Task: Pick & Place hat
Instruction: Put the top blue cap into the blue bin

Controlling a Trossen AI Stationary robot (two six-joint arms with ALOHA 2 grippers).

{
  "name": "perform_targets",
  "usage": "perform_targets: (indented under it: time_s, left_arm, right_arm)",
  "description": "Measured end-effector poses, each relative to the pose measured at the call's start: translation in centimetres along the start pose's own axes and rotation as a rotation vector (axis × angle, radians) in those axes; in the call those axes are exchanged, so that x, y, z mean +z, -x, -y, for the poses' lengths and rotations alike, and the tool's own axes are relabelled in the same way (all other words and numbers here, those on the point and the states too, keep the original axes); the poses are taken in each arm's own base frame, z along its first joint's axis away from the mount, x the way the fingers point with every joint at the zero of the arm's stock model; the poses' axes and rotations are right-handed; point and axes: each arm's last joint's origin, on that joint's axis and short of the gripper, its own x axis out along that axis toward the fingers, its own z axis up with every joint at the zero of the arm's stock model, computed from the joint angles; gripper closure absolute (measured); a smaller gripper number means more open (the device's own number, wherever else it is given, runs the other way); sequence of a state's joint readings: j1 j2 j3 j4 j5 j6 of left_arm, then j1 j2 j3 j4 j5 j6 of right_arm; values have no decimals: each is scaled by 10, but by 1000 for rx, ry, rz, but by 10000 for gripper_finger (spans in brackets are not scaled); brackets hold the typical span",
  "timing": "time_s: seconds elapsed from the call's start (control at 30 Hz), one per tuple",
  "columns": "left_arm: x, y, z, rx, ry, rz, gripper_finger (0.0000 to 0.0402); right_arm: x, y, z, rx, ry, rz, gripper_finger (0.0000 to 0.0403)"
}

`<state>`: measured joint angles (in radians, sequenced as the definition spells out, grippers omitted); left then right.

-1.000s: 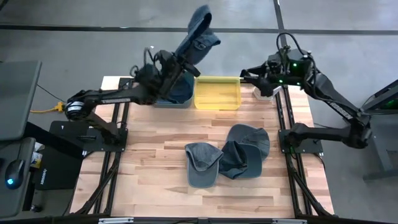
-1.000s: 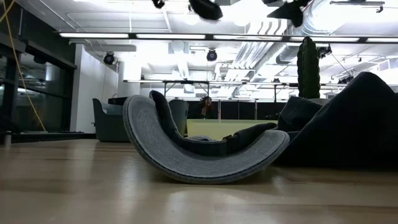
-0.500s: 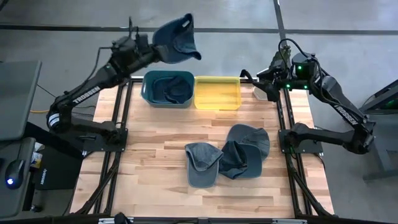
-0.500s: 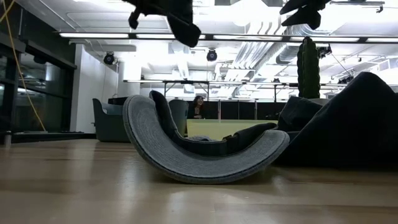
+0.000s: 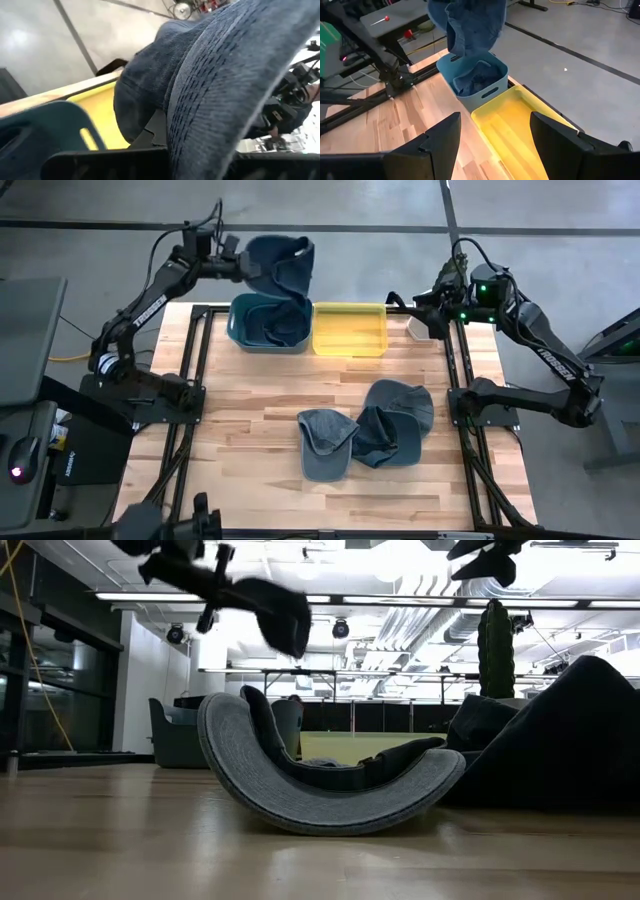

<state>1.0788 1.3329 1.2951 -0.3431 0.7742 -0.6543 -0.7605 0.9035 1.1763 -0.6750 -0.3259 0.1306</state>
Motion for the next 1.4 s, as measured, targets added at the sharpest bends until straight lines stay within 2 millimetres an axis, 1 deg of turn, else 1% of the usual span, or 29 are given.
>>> perform_targets:
  time_s: [0.1,0.2,0.37,0.5,0.6,0.73,0.83,1.0,1.1,1.27,1.4]
  left_arm:
    - [0,0,-24,-11,49,-48,401]
    - [-6,3,-42,-13,80,-68,401]
    - [-27,6,-77,28,158,-106,401]
    - [-45,20,-95,53,201,-98,401]
    - [-51,24,-98,41,190,-58,402]
    - [-56,17,-101,44,251,-45,401]
    - [-56,12,-95,58,237,-33,401]
    - [-63,-1,-88,74,236,-57,401]
    - [-68,-6,-86,116,243,-63,401]
    - [-70,-12,-84,154,256,-51,402]
    - [-75,-21,-82,177,266,-66,402]
  right_arm:
    - [0,0,1,-25,-17,3,171]
    - [0,0,1,-40,-42,6,171]
    - [0,0,1,-59,-75,10,171]
    - [0,0,2,-71,-87,13,171]
    - [0,0,2,-87,-99,16,171]
    - [0,-6,4,-97,-108,3,171]
    - [0,-13,6,-98,-118,-21,171]
    - [-2,-30,6,-80,-117,-75,171]
    - [-3,-37,5,-79,-110,-94,171]
    - [-3,-37,4,-88,-89,-88,171]
    - [-2,-34,3,-88,-75,-73,171]
